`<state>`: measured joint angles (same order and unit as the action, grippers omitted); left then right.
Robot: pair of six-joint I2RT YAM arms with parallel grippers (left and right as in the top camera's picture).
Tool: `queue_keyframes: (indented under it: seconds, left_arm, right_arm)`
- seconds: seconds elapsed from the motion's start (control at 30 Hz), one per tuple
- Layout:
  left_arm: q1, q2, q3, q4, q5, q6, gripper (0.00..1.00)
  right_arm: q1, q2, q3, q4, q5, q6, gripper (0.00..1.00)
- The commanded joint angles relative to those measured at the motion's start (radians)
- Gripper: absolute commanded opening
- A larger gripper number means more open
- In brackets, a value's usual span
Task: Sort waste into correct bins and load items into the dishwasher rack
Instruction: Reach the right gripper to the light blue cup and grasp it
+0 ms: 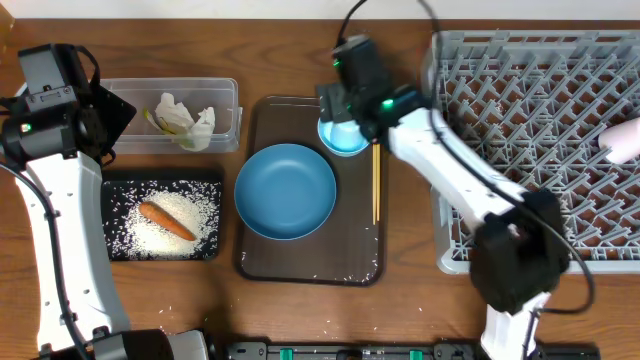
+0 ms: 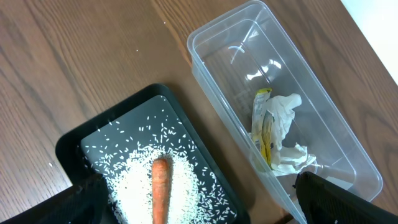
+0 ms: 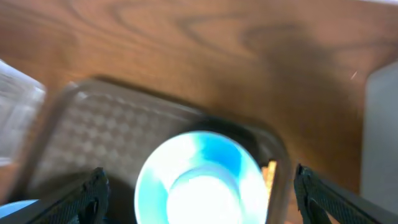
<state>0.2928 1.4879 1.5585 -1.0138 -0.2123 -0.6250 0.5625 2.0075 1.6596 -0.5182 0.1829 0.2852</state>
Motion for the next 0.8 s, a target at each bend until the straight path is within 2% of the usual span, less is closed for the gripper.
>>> queue_keyframes:
  seconds: [0.0,0.3,0.5,0.77]
  left_arm:
    - [0.004,0.005,0.007,-0.002,-0.006,-0.001,0.98]
    - [0.004,0.005,0.007,-0.002,-0.006,-0.001,0.98]
    - [0.004,0.005,0.007,-0.002,-0.006,-0.001,0.98]
    - [0.004,0.005,0.007,-0.002,-0.006,-0.001,0.98]
  right_arm:
    - [0.012,0.052,0.008,0.002,0.104,0.06,0.93]
    - [0.012,0.128,0.008,-0.023,0.089,0.094,0.93]
    - [0.013,0.142,0.008,-0.025,0.022,0.111,0.76]
    - [0.012,0.142,0.007,-0.061,0.022,0.148,0.73]
